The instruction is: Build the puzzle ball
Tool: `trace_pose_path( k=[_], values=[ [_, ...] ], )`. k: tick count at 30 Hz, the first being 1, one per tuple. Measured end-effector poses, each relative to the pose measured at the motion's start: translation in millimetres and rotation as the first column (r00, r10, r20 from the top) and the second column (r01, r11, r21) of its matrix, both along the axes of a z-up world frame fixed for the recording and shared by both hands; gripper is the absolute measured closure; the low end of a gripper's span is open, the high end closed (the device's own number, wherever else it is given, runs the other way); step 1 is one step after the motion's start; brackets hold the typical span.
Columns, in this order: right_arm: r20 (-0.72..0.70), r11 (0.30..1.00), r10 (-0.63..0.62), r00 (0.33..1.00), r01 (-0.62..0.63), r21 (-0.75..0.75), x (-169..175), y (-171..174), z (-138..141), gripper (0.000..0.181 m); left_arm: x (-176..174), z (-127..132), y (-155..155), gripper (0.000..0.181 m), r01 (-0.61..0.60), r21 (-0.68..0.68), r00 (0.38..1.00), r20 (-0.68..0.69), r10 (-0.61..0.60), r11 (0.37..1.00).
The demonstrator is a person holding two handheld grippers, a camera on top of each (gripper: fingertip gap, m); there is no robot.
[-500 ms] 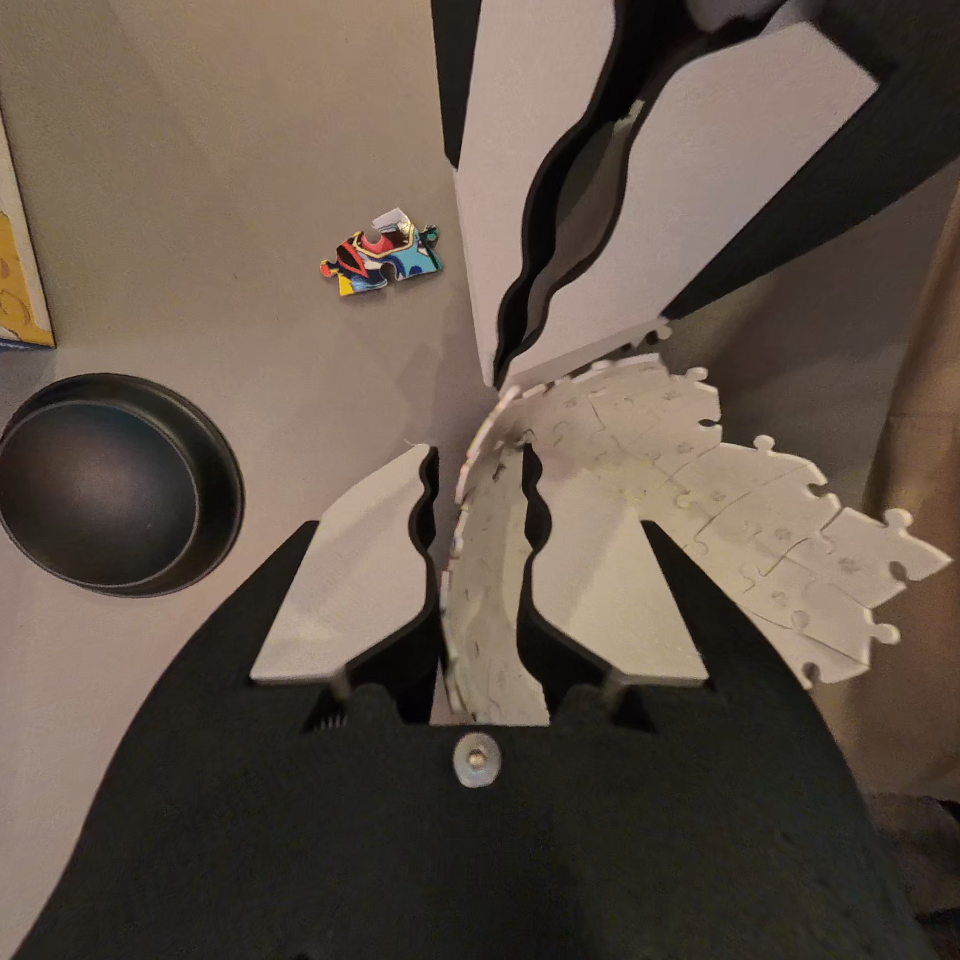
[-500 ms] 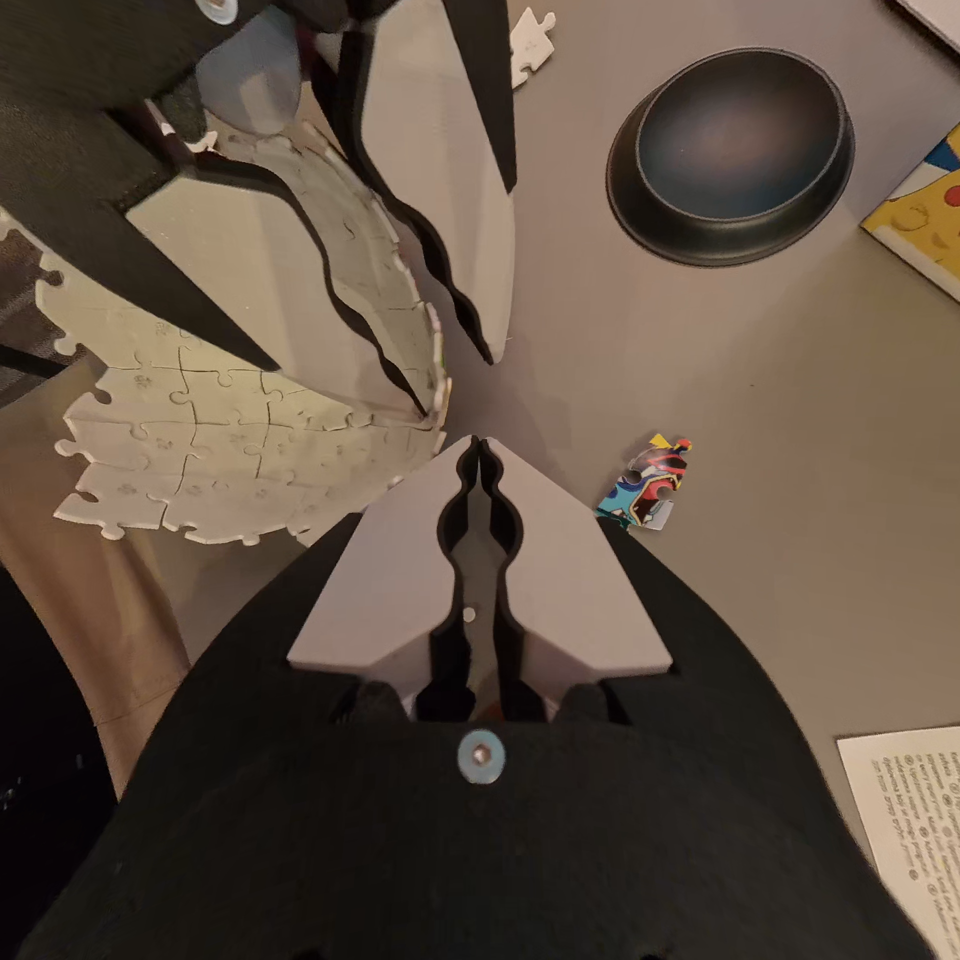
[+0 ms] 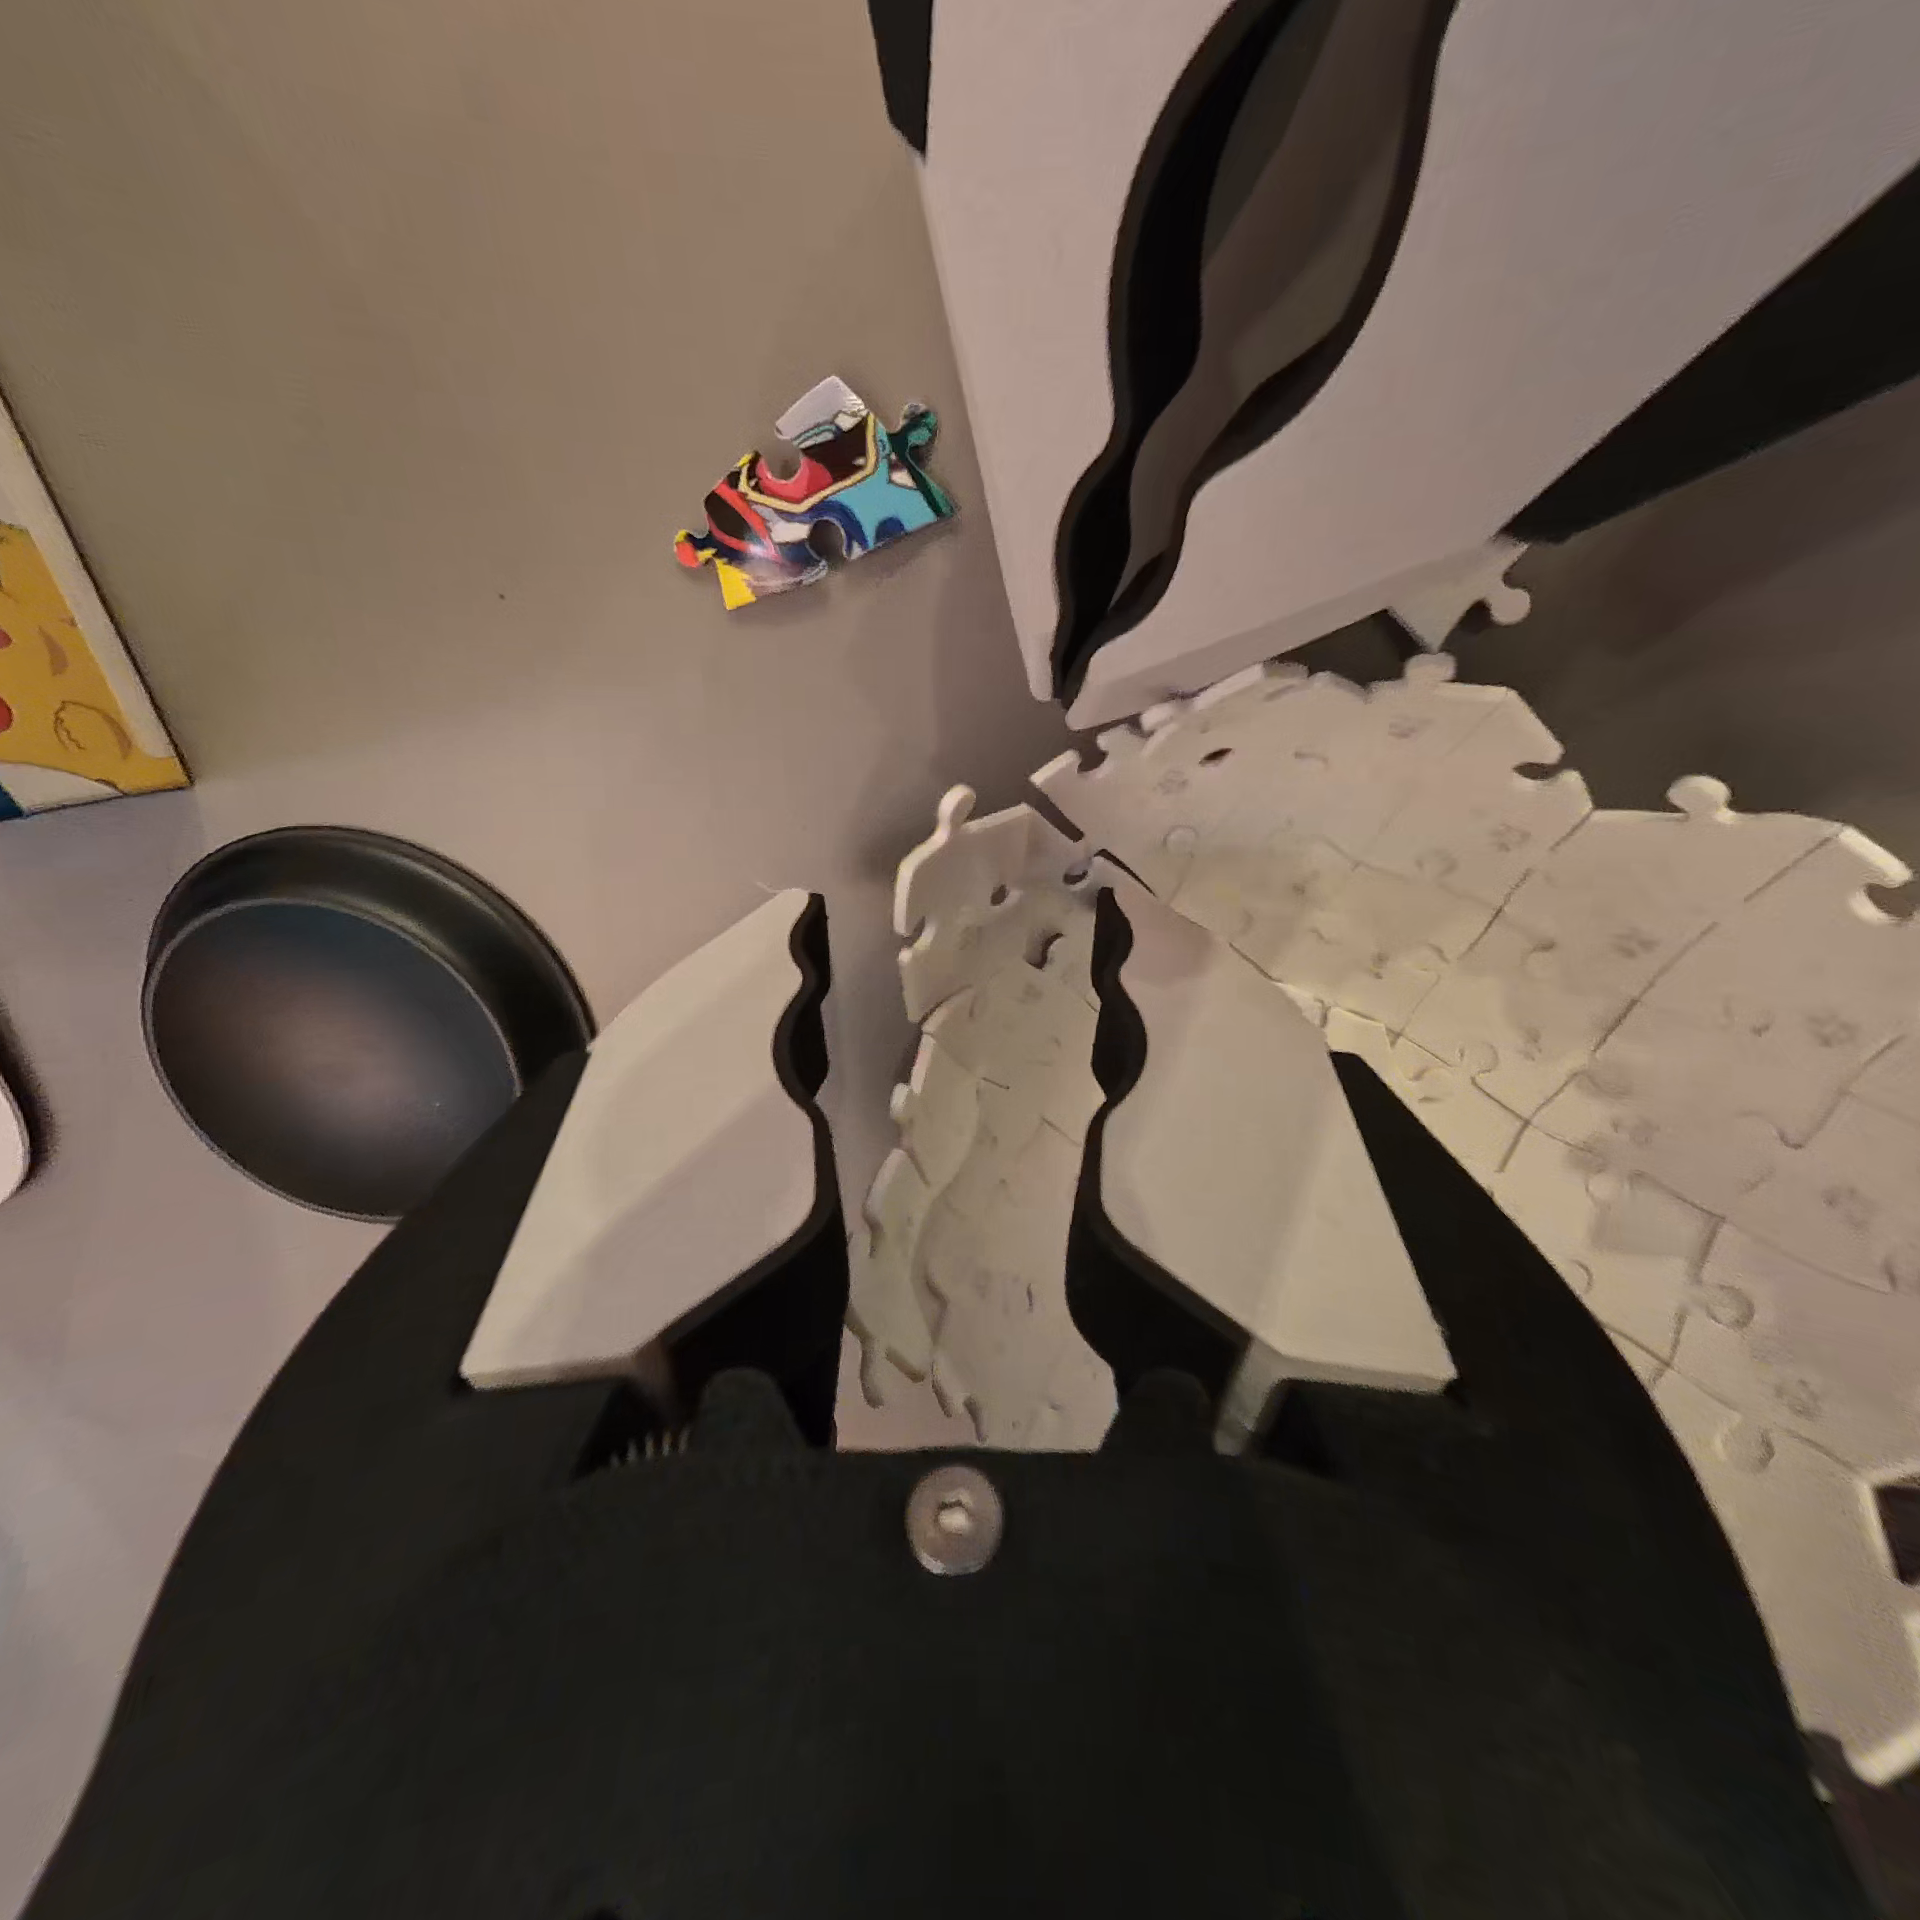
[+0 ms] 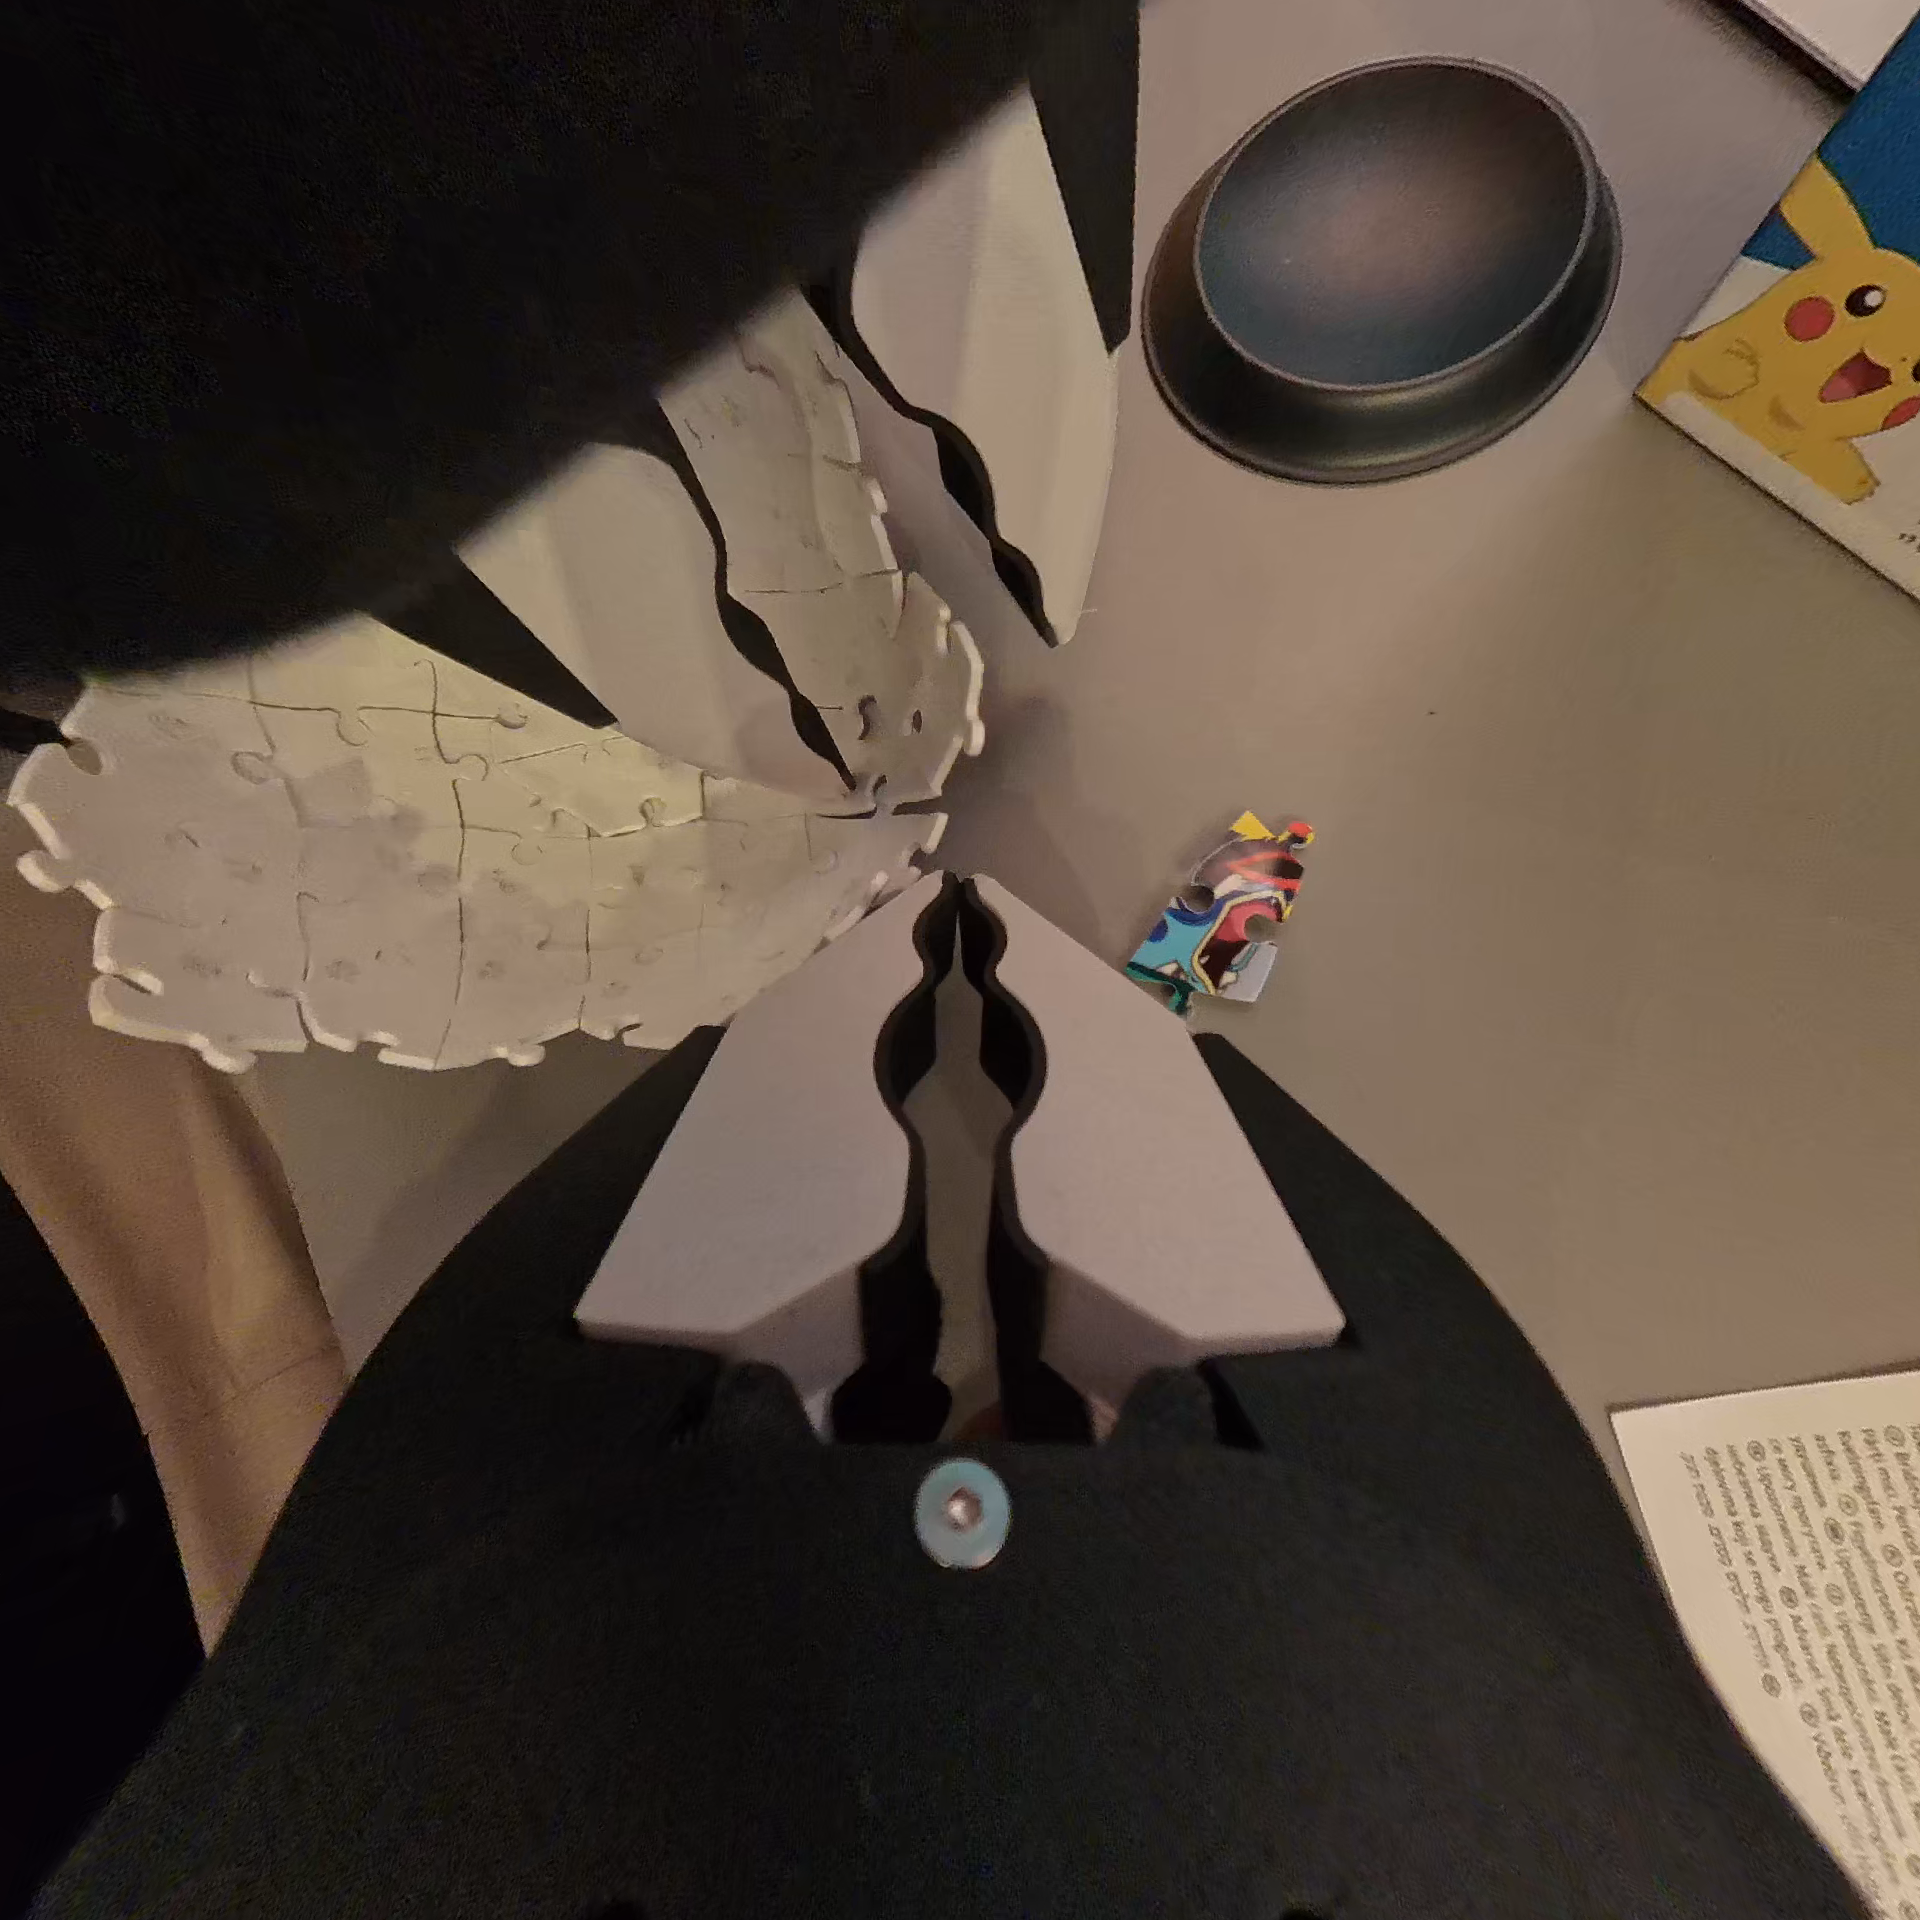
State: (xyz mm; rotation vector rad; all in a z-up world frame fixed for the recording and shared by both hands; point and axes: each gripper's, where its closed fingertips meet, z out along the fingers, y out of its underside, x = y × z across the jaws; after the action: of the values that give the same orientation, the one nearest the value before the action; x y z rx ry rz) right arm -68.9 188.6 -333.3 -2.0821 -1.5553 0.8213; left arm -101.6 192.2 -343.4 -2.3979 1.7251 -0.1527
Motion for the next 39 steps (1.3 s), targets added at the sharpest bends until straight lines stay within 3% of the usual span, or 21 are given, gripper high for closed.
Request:
trace_pose_path(
  k=[20, 32, 39],
  values=[
    [0.01, 0.999, 0.036, 0.999, -0.036, 0.002, 12.5, 2.7, -9.5, 0.181, 8.1, -8.6, 3.7, 0.126, 0.025, -0.059, 1.0, -0.011, -0.025, 0.998],
    [-0.025, 0.988, -0.013, 1.0, 0.009, -0.155, 16.6, -5.3, -15.7, 0.181, 13.5, -9.7, 2.4, 0.124, 0.045, -0.075, 0.999, 0.009, -0.044, 0.996],
    [-0.027, 0.993, -0.019, 0.999, 0.016, -0.12, 18.9, -5.1, -15.9, 0.181, 16.1, -9.8, 3.5, 0.124, 0.057, -0.074, 0.998, 0.008, -0.056, 0.996]
  ],
)
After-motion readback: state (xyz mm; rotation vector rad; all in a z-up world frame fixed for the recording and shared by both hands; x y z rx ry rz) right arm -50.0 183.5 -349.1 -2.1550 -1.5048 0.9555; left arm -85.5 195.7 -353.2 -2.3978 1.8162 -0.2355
